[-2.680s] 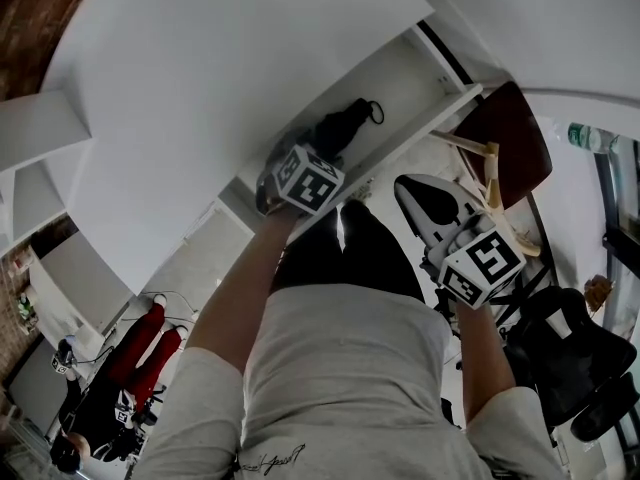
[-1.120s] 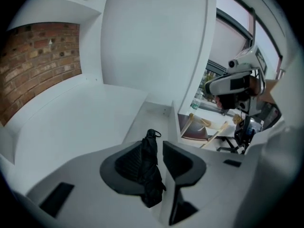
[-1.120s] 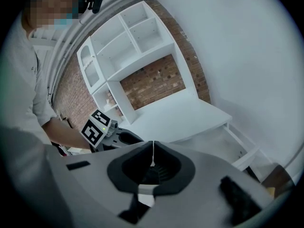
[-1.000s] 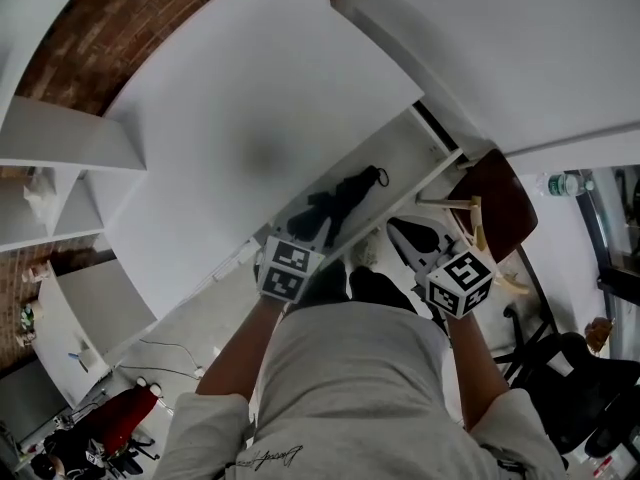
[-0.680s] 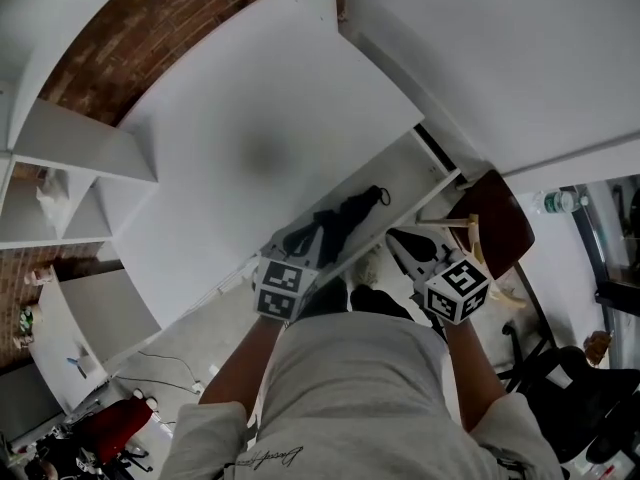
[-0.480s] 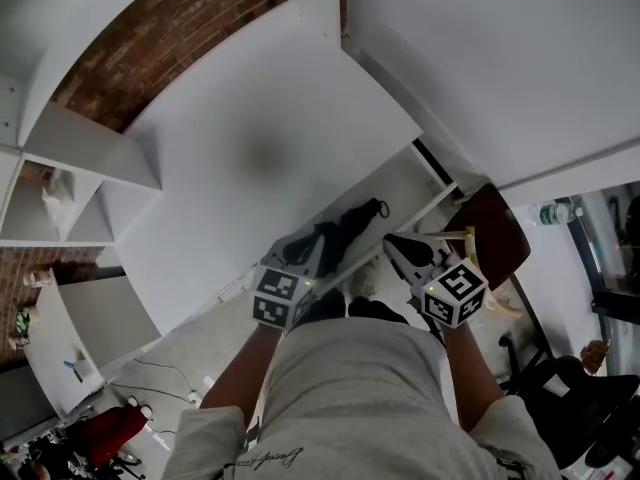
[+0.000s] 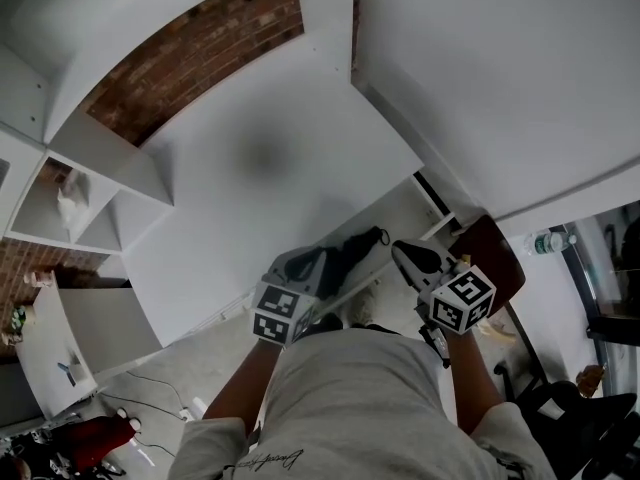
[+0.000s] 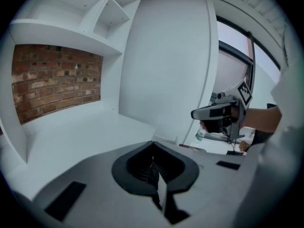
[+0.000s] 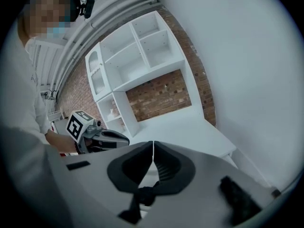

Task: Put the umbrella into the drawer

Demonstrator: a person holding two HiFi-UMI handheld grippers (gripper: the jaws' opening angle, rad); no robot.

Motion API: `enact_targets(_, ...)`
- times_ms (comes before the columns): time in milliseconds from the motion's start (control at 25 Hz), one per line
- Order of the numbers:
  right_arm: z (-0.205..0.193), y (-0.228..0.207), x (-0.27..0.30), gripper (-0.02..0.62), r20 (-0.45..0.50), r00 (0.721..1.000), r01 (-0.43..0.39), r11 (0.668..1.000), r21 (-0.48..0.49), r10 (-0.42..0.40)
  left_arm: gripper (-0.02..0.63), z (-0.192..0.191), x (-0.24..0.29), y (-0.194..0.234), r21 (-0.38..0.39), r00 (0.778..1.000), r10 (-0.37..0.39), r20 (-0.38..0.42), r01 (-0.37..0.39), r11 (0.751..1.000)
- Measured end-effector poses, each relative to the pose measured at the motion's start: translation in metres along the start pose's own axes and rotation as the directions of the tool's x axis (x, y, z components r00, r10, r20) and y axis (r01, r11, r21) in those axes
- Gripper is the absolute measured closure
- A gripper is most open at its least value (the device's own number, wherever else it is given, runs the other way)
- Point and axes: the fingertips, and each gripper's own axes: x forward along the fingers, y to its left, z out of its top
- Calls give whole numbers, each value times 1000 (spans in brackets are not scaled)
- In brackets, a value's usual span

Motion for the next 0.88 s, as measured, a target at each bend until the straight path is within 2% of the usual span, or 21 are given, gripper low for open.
enact_targets(320, 3, 25, 11, 568, -16, 998, -65, 998, -13, 65, 589, 26, -8, -6, 29, 996, 39, 79, -41, 999)
enact_targets(880, 8, 31, 19, 568, -22, 996, -84, 996, -18, 84, 589, 31, -8, -16, 34, 996, 23, 86, -26, 999)
